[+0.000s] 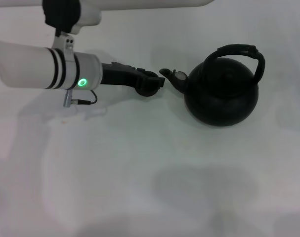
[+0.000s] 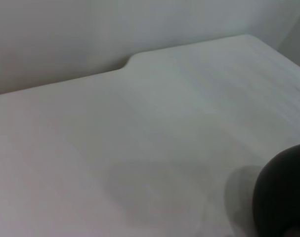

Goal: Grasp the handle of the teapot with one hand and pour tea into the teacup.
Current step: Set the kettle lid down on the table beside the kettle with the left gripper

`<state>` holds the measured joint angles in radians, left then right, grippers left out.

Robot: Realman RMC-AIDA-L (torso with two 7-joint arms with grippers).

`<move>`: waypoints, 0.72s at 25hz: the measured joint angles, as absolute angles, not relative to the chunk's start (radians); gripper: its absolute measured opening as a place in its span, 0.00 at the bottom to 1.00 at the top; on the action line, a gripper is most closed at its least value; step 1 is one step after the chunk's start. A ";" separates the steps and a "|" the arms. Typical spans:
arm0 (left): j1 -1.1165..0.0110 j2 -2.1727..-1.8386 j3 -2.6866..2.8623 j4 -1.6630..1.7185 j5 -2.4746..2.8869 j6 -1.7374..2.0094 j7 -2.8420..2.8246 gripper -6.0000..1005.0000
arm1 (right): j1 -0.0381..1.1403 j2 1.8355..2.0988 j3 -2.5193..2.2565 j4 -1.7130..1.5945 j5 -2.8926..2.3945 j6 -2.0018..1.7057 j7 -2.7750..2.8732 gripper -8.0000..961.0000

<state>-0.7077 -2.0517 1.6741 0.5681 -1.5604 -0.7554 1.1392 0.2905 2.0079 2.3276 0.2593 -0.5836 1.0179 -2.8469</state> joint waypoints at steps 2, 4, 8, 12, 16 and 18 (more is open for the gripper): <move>-0.722 -2.059 1.673 0.567 -1.533 -0.751 1.120 0.66 | 0.291 2.008 2.327 0.259 -0.583 1.019 -2.847 0.86; -0.729 -2.061 1.673 0.566 -1.513 -0.749 1.102 0.66 | 0.292 2.008 2.327 0.261 -0.583 1.019 -2.847 0.86; -0.732 -2.062 1.672 0.566 -1.501 -0.743 1.078 0.66 | 0.292 2.008 2.328 0.261 -0.583 1.019 -2.847 0.86; -0.727 -2.063 1.672 0.565 -1.500 -0.743 1.068 0.66 | 0.293 2.007 2.328 0.262 -0.583 1.019 -2.847 0.86; -0.725 -2.063 1.671 0.553 -1.495 -0.743 1.068 0.66 | 0.294 2.007 2.327 0.262 -0.583 1.019 -2.847 0.86; -0.725 -2.063 1.671 0.550 -1.491 -0.746 1.066 0.66 | 0.294 2.007 2.327 0.262 -0.583 1.019 -2.847 0.86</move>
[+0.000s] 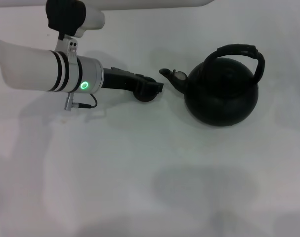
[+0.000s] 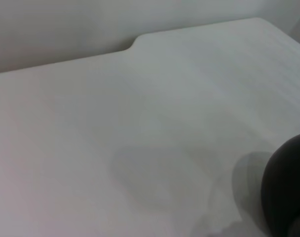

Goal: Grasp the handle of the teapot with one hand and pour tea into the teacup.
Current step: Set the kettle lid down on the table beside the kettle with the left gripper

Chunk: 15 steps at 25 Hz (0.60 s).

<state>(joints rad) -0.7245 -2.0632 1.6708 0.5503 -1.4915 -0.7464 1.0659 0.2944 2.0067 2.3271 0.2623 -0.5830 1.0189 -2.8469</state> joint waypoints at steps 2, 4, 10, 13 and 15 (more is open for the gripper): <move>-0.724 -2.063 1.671 0.550 -1.490 -0.749 1.061 0.66 | 0.295 2.006 2.327 0.262 -0.583 1.019 -2.847 0.86; -0.724 -2.063 1.670 0.546 -1.488 -0.750 1.054 0.66 | 0.295 2.006 2.327 0.262 -0.584 1.019 -2.847 0.86; -0.728 -2.063 1.670 0.535 -1.488 -0.751 1.042 0.67 | 0.295 2.006 2.328 0.262 -0.584 1.018 -2.847 0.86; -0.733 -2.063 1.670 0.531 -1.487 -0.752 1.041 0.67 | 0.295 2.006 2.329 0.262 -0.585 1.018 -2.847 0.86; -0.733 -2.063 1.670 0.531 -1.487 -0.753 1.041 0.67 | 0.295 2.005 2.330 0.262 -0.584 1.018 -2.847 0.86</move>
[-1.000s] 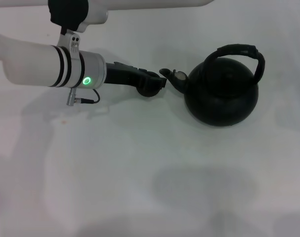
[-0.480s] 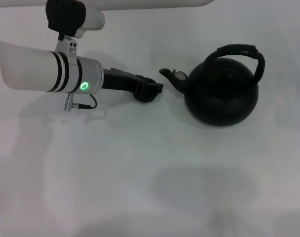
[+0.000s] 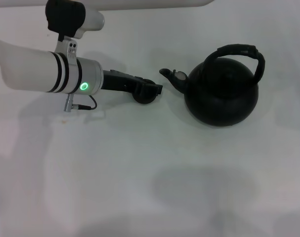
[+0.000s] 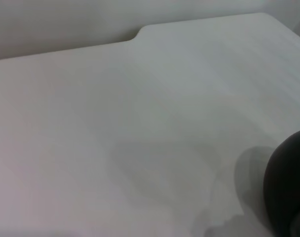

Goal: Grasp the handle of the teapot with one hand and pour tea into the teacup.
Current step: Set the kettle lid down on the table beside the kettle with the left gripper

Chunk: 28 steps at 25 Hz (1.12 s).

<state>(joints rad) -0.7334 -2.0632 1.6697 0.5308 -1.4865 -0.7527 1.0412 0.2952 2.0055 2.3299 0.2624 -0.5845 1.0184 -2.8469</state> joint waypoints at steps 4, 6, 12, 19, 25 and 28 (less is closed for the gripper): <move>-0.733 -2.063 1.670 0.531 -1.486 -0.753 1.039 0.67 | 0.297 2.005 2.331 0.262 -0.584 1.018 -2.847 0.86; -0.733 -2.063 1.670 0.532 -1.486 -0.752 1.039 0.67 | 0.298 2.004 2.332 0.262 -0.584 1.019 -2.847 0.86; -0.732 -2.063 1.671 0.538 -1.483 -0.746 1.038 0.67 | 0.299 2.003 2.332 0.262 -0.583 1.018 -2.847 0.86; -0.722 -2.062 1.651 0.564 -1.467 -0.740 1.038 0.67 | 0.299 2.003 2.332 0.262 -0.583 1.015 -2.847 0.86; -0.721 -2.063 1.639 0.566 -1.452 -0.746 1.038 0.78 | 0.304 2.002 2.332 0.262 -0.583 1.013 -2.847 0.86; -0.721 -2.063 1.637 0.573 -1.450 -0.748 1.038 0.78 | 0.306 2.001 2.332 0.262 -0.583 1.013 -2.847 0.86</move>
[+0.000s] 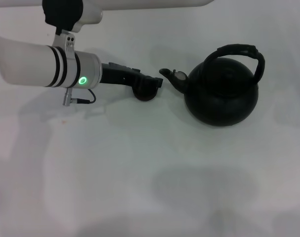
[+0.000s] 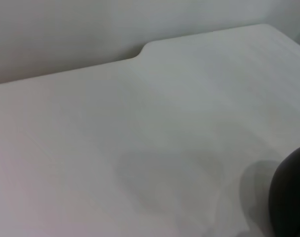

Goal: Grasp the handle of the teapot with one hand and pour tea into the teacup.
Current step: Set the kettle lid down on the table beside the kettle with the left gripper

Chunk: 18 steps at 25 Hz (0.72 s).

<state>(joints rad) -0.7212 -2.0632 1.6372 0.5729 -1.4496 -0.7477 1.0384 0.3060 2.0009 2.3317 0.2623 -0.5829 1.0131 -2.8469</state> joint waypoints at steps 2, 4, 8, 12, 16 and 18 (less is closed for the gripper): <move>-0.721 -2.063 1.636 0.577 -1.449 -0.749 1.039 0.78 | 0.307 2.000 2.332 0.262 -0.583 1.012 -2.847 0.86; -0.716 -2.063 1.634 0.587 -1.450 -0.749 1.042 0.78 | 0.308 1.999 2.332 0.262 -0.583 1.010 -2.847 0.86; -0.673 -2.063 1.632 0.648 -1.448 -0.749 1.050 0.78 | 0.308 1.998 2.332 0.262 -0.583 1.009 -2.847 0.86; -0.608 -2.063 1.610 0.721 -1.447 -0.750 1.067 0.78 | 0.308 1.995 2.332 0.262 -0.583 1.009 -2.847 0.86; -0.508 -2.068 1.541 0.801 -1.457 -0.774 1.130 0.78 | 0.305 1.992 2.332 0.265 -0.584 1.009 -2.847 0.86; -0.449 -2.072 1.524 0.842 -1.473 -0.777 1.165 0.78 | 0.301 1.989 2.332 0.269 -0.588 1.009 -2.847 0.86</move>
